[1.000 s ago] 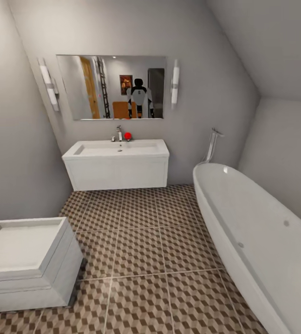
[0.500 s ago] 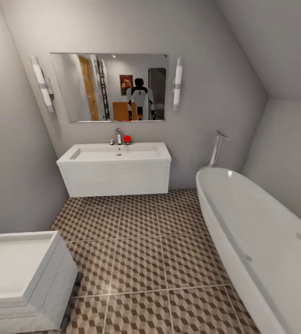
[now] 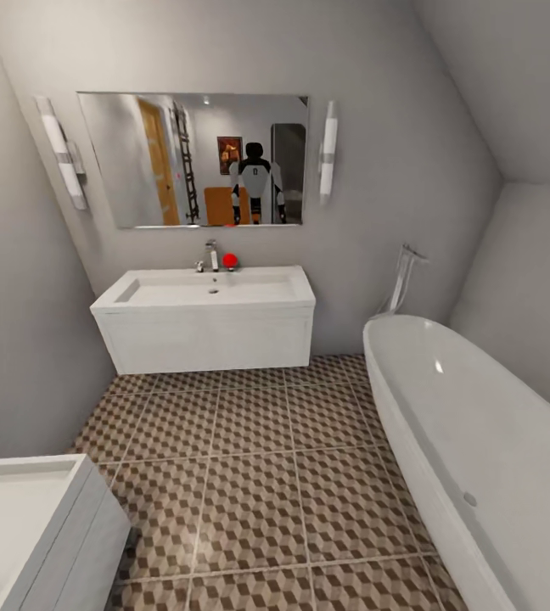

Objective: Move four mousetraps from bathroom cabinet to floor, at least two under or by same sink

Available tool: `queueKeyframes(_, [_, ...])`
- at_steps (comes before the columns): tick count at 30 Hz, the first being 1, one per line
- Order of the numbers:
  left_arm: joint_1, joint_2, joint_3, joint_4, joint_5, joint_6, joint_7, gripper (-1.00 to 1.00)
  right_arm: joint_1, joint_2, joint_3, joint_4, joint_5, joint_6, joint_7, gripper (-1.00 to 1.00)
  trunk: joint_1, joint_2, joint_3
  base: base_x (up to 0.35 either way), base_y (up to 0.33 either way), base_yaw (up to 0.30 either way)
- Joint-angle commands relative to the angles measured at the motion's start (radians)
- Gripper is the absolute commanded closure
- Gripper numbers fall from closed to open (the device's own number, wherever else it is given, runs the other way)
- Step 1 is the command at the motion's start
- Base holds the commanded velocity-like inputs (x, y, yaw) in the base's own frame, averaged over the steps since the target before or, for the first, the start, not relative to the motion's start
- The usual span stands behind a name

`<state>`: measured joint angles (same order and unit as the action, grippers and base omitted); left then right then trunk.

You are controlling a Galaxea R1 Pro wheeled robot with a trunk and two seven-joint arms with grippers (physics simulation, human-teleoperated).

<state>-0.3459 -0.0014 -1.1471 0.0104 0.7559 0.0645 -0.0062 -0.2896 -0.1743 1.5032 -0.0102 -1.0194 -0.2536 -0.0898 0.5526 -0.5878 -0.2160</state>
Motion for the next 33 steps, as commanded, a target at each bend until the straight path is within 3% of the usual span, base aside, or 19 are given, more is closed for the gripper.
queueKeyframes(1, [-0.001, 0.0, -0.008, 0.0, 0.007, 0.003, -0.001, 1.0, 0.0, 0.0, 0.009, -0.001, -0.008, -0.001, -0.001, 1.0, 0.001, -0.001, -0.001, 0.334, 0.0, 0.0])
queueKeyframes(18, [-0.001, 0.0, -0.009, 0.0, 0.007, 0.003, 0.0, 1.0, 0.0, 0.005, 0.008, -0.005, -0.013, -0.006, -0.002, 1.0, 0.001, -0.001, 0.002, 0.334, 0.0, 0.007])
queueKeyframes(33, [-0.001, 0.0, -0.008, 0.0, 0.007, 0.003, 0.0, 1.0, 0.0, 0.005, 0.008, -0.004, -0.013, -0.004, -0.002, 1.0, 0.001, -0.001, 0.002, 0.334, 0.0, 0.211])
